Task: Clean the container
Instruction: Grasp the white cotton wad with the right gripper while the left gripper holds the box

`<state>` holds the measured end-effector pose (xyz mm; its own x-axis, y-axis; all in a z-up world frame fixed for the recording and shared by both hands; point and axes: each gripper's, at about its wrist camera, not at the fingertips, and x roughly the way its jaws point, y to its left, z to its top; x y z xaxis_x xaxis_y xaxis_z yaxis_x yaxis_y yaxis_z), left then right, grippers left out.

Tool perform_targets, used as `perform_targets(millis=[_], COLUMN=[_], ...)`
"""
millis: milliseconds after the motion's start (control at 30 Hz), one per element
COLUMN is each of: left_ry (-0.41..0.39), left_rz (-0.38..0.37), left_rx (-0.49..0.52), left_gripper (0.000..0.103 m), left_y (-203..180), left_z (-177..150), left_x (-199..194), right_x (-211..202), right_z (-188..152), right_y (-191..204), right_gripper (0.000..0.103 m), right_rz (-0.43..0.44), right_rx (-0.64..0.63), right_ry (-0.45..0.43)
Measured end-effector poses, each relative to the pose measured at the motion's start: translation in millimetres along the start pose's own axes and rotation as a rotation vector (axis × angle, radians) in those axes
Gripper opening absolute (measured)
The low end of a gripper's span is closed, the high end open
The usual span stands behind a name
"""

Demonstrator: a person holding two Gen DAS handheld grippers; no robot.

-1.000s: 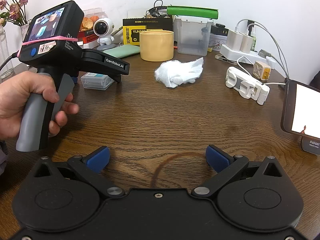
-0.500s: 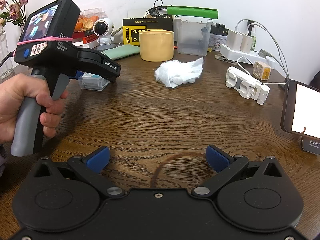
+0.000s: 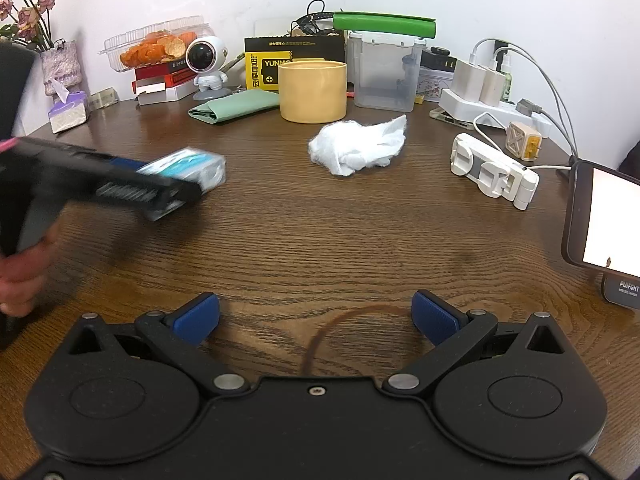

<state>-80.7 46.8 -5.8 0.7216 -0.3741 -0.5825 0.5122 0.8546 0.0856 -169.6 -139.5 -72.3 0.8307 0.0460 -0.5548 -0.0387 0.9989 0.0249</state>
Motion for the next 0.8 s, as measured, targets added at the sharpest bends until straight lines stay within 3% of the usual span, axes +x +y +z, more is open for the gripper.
perform_targets(millis=[200,367,500,600,800], left_ry=[-0.023,-0.039,-0.021,-0.009,-0.017], left_rz=[-0.174,-0.187,-0.240,-0.252,-0.215], left_rx=[0.121,0.174,0.160,0.132,0.156], left_gripper=[0.057,0.057,0.057,0.057,0.057], left_y=[3,-17,-11,-10,-23], left_z=[-18,-16,-23,-23,-27], left_x=[-25,-23,-30,-28,-35], right_x=[1,1,-8,17,92], right_z=[1,15,51,80,114], right_y=[-1,-11,-33,-41,-28], right_gripper=[0.103,0.101,0.101,0.101,0.074], right_rz=[0.005,0.100,0.082,0.063,0.083], right_rx=[-0.006,-0.118,-0.158,-0.176,-0.217], right_ry=[0.000,0.028,-0.114,-0.177,-0.108])
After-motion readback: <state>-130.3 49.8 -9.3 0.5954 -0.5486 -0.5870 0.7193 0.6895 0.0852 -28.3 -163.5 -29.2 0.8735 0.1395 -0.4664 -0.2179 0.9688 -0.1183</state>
